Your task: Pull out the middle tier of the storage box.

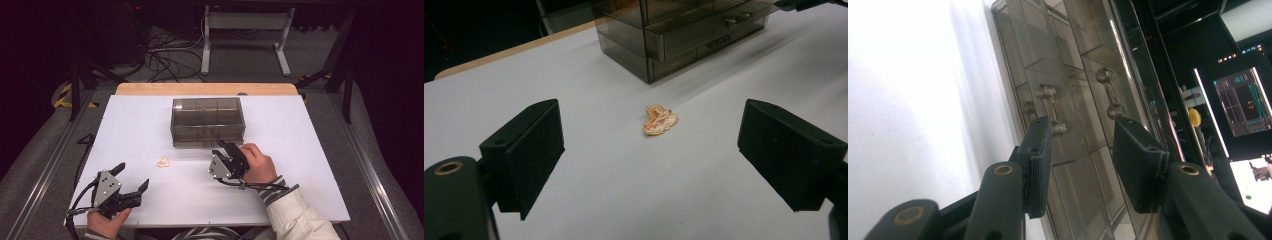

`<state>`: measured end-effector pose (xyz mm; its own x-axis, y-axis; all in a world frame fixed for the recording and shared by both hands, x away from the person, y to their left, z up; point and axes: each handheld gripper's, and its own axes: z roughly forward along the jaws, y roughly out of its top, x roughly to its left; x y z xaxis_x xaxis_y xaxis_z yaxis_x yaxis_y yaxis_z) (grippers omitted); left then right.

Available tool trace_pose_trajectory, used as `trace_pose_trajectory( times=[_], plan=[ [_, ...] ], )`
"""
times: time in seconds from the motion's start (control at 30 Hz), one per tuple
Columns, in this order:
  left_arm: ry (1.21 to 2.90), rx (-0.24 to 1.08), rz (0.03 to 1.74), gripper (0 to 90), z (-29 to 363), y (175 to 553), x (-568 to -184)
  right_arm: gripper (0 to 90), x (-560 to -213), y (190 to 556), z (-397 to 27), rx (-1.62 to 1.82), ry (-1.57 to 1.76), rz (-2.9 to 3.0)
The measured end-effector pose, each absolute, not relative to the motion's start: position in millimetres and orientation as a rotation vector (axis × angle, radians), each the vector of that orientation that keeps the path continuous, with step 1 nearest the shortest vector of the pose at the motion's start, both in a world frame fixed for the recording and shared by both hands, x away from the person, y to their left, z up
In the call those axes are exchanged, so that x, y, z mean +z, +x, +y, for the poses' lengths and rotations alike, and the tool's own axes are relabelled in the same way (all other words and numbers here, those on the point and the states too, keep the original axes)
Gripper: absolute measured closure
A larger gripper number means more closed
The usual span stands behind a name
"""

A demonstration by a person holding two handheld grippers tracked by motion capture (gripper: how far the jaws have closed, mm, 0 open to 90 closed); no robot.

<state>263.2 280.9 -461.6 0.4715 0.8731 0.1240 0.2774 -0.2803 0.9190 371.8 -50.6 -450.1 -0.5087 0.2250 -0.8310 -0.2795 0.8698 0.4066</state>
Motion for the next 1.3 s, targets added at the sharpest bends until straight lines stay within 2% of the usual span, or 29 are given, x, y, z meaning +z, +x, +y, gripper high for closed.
trace_pose_trajectory(
  times=[0.73, 1.3],
  plan=[
    [1.804, 0.816, 0.969, 12.1, 280, 264, -461, 60.9, -426, 381, -59, 0.826, 0.049, 2.255],
    [1.802, 0.819, 0.966, 12.1, 280, 264, -461, 61.3, -407, 410, -65, 0.984, 0.155, 2.553]
  ],
)
